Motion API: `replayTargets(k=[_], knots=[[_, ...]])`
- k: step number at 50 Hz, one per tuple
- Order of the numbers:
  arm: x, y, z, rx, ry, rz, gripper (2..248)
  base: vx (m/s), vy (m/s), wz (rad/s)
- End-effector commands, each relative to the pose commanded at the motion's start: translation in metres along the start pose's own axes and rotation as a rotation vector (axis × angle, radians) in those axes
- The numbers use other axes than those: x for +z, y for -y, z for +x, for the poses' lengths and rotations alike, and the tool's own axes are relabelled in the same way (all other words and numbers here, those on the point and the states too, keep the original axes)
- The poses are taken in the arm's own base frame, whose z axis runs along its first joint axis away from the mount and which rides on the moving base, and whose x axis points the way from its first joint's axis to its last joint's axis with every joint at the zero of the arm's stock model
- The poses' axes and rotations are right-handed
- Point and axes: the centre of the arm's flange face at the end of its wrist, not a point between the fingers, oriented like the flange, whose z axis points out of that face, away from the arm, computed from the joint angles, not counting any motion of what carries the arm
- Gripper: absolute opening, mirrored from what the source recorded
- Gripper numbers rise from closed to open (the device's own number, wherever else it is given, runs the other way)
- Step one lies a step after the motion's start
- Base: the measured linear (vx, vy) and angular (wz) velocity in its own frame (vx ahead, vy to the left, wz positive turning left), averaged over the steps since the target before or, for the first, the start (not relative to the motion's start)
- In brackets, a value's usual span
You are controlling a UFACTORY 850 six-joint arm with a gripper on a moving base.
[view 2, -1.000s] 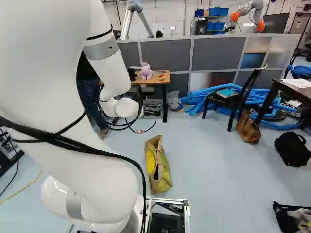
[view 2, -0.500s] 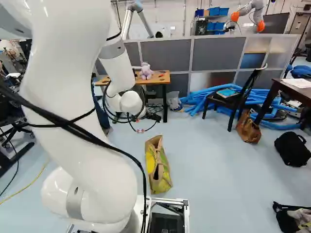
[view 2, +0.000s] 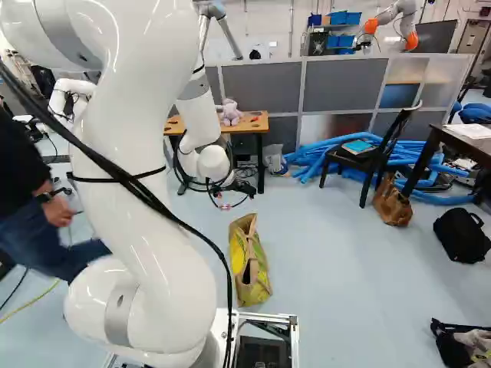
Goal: Pick up the bag on the ground and place it on the table
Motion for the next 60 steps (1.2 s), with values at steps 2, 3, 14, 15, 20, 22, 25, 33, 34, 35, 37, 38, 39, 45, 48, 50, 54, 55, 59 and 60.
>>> replayTargets(k=[2, 3, 14, 15, 20, 22, 25, 33, 34, 35, 37, 38, 39, 45, 48, 50, 54, 55, 59, 60], knots=[[0.003, 0.000, 0.000, 0.000, 0.005, 0.000, 247, 0.000, 0.000, 0.000], [0.004, 0.000, -0.001, 0.000, 0.007, 0.000, 247, 0.000, 0.000, 0.000], [0.019, 0.000, -0.004, 0.000, 0.031, 0.000, 247, 0.000, 0.000, 0.000], [0.020, 0.000, -0.004, 0.000, 0.034, 0.000, 247, 0.000, 0.000, 0.000], [0.027, 0.000, -0.005, 0.000, 0.045, 0.000, 247, 0.000, 0.000, 0.000], [0.030, 0.000, -0.006, 0.000, 0.049, 0.000, 247, 0.000, 0.000, 0.000], [0.034, 0.000, -0.007, 0.000, 0.055, 0.000, 247, 0.000, 0.000, 0.000], [0.044, 0.000, -0.009, 0.000, 0.072, 0.000, 247, 0.000, 0.000, 0.000], [0.046, 0.000, -0.010, 0.000, 0.074, 0.000, 247, 0.000, 0.000, 0.000], [0.047, 0.000, -0.010, 0.000, 0.076, 0.000, 247, 0.000, 0.000, 0.000], [0.050, 0.000, -0.010, 0.000, 0.080, 0.000, 247, 0.000, 0.000, 0.000], [0.051, 0.000, -0.011, 0.000, 0.082, 0.000, 247, 0.000, 0.000, 0.000], [0.053, 0.000, -0.011, 0.000, 0.084, 0.000, 247, 0.000, 0.000, 0.000], [0.061, 0.000, -0.013, 0.000, 0.097, 0.000, 247, 0.000, 0.000, 0.000], [0.065, 0.000, -0.014, 0.000, 0.102, 0.000, 247, 0.000, 0.000, 0.000], [0.068, 0.000, -0.015, 0.000, 0.106, 0.000, 247, 0.000, 0.000, 0.000], [0.073, 0.000, -0.016, 0.000, 0.114, 0.000, 247, 0.000, 0.000, 0.000], [0.074, 0.000, -0.016, 0.000, 0.116, 0.000, 247, 0.000, 0.000, 0.000], [0.080, 0.000, -0.018, 0.000, 0.124, 0.000, 247, 0.000, 0.000, 0.000], [0.081, 0.000, -0.018, 0.000, 0.126, 0.000, 247, 0.000, 0.000, 0.000]])
